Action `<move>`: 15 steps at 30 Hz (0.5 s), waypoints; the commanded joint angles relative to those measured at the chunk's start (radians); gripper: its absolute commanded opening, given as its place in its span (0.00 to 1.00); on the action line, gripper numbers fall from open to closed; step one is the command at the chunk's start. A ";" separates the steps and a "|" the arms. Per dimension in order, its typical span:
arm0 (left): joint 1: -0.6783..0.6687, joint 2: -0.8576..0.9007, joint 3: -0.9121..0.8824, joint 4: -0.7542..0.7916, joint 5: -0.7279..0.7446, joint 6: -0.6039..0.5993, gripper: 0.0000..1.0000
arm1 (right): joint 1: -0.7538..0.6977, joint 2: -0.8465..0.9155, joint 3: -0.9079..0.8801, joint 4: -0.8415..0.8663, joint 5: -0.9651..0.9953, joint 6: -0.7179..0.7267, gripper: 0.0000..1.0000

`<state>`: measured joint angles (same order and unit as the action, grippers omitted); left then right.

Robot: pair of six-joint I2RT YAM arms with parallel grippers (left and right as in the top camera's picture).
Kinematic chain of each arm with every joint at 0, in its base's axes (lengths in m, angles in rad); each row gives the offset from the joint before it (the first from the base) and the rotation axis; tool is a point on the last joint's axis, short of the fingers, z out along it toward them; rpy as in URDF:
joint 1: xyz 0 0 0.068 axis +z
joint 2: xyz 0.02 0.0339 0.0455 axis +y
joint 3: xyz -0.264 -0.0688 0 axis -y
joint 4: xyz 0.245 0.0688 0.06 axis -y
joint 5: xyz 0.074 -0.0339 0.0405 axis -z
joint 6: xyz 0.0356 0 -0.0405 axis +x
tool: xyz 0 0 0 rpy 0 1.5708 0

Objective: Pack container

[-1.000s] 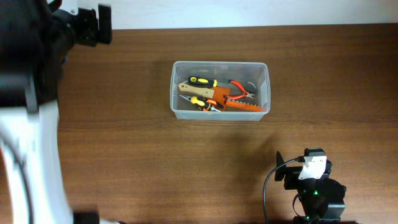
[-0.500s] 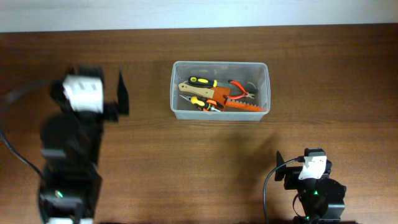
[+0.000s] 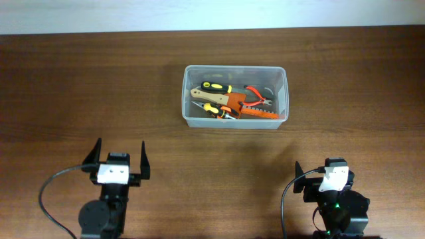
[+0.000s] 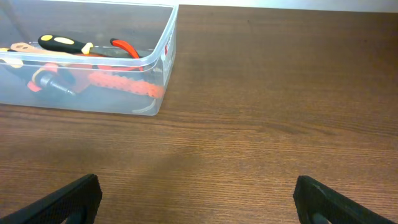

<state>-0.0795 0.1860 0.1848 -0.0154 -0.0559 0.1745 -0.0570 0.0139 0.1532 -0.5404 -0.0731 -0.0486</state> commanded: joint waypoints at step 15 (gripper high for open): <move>-0.013 -0.181 -0.176 0.022 0.019 -0.005 0.99 | 0.007 -0.011 -0.007 0.002 -0.006 0.009 0.99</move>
<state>-0.0830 0.0166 0.0162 -0.0025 -0.0536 0.1745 -0.0570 0.0139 0.1532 -0.5404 -0.0731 -0.0486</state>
